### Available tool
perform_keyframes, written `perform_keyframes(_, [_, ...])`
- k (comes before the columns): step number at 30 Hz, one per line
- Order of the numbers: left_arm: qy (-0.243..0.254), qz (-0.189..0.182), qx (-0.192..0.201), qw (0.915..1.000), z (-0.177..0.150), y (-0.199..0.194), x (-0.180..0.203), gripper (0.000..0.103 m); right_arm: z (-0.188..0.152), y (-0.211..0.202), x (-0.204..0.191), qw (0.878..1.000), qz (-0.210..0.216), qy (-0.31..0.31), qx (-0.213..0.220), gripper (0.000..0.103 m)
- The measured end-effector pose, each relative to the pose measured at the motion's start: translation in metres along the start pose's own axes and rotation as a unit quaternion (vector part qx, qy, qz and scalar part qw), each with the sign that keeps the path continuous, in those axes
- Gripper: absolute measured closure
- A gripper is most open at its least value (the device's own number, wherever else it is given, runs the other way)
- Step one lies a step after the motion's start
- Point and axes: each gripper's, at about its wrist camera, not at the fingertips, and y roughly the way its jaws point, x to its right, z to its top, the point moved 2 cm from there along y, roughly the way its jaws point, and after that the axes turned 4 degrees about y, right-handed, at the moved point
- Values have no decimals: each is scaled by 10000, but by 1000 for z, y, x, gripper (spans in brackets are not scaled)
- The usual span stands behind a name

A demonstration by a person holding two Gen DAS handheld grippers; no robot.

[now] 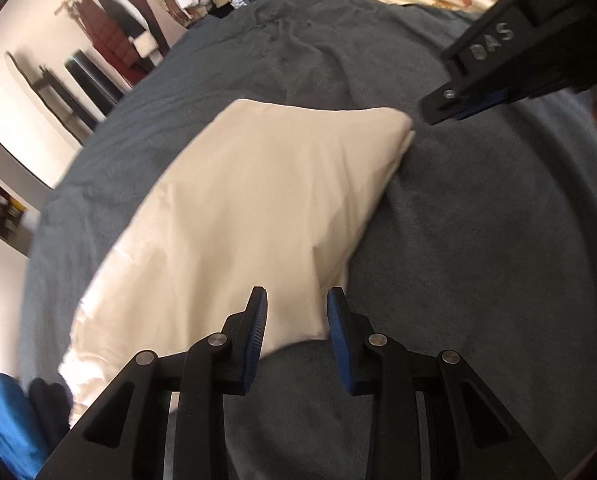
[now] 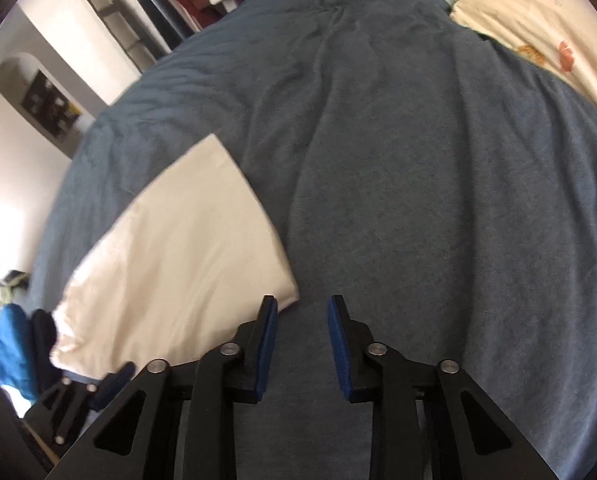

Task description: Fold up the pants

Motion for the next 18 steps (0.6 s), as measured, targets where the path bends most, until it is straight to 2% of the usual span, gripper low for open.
perform_keyframes(3, [69,11,-49,10000,2,8,0,71,-3,0,-2,9994,-239,-234,6,78])
perform_keyframes(7, [177,103,-98,9997,4,15,-2,71,-6,9,-6,9989,-141,-390,-232,78])
perform_keyframes(13, [-492,-12,-197,9986,12,16,-36,68,-4,16,-13,9977,-55,-585,-324,78])
perform_keyframes(18, [-489,1,-257,9985,13,21,-44,68,4,26,-11,9985,84,-409,-366,78])
